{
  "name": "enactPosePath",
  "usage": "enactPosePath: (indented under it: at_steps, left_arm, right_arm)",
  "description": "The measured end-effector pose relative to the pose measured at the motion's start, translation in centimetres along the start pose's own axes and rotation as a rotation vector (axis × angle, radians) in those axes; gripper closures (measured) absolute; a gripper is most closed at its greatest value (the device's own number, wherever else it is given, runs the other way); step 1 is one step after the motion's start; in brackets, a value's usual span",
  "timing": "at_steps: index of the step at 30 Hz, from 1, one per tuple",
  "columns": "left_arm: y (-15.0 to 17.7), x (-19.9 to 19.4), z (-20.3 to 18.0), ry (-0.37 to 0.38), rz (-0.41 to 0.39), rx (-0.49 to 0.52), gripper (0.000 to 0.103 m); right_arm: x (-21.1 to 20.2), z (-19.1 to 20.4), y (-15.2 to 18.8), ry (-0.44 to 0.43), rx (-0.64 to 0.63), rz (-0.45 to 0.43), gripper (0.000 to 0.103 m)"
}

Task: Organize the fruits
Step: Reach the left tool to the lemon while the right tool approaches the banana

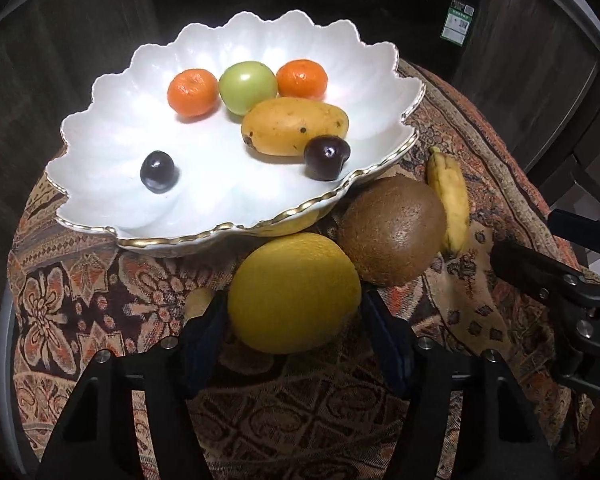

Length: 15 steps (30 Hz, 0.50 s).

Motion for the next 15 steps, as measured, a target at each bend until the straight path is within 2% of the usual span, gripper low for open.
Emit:
enactPosePath:
  at_steps: [15]
  left_arm:
    - [1.1, -1.1, 0.1, 0.004, -0.019, -0.025, 0.043]
  right_arm:
    - [-0.2, -0.2, 0.2, -0.002, -0.001, -0.002, 0.021]
Point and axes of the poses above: each gripper's, at about its wrist camera, not at the fingertips, and x roughly the way its jaws point, z to its left, y to its underside, the point moved 2 cm from there along x, roughly the way its jaws point, and after that the axes turned 5 degrees about -x, right-handed, at the moved point
